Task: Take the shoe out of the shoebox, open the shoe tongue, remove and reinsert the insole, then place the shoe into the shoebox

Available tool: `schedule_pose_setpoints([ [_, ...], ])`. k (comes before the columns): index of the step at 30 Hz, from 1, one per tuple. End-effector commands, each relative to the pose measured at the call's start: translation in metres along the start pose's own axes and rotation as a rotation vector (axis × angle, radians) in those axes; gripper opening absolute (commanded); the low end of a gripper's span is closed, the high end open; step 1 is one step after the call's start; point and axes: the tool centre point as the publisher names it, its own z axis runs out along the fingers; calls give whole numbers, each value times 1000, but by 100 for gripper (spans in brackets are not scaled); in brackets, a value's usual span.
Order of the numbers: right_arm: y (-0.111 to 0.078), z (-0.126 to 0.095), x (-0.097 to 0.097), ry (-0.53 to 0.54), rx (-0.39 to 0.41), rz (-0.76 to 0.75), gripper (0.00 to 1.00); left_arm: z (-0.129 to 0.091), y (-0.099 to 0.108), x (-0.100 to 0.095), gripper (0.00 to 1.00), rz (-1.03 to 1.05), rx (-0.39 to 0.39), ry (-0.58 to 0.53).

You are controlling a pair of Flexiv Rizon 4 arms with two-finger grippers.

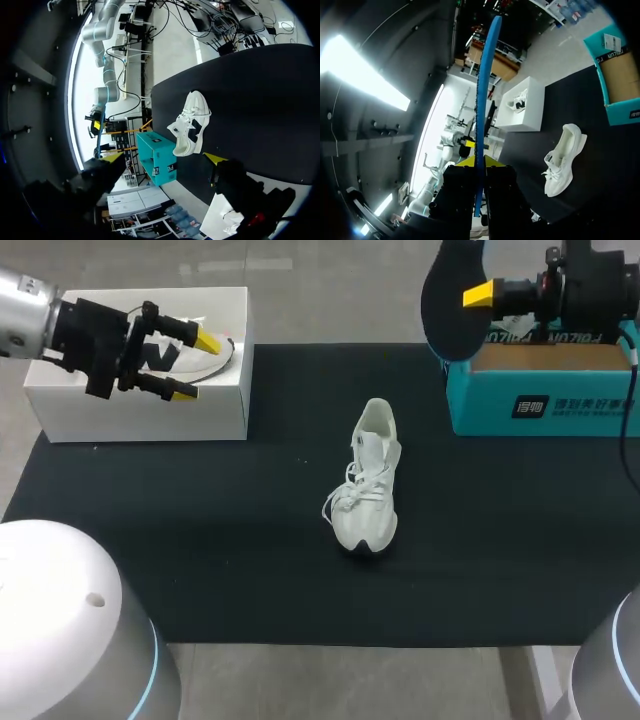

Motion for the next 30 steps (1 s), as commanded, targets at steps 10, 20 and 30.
schedule_pose_setpoints([
  [10,18,6,12,-68,27,-210,0,-2,10,7,100,-41,-14,41],
  [20,36,12,29,-124,-21,-460,0,-2,10,7,100,-41,-14,41],
  [30,36,12,29,-124,-21,-460,0,-2,10,7,100,-41,-14,41],
])
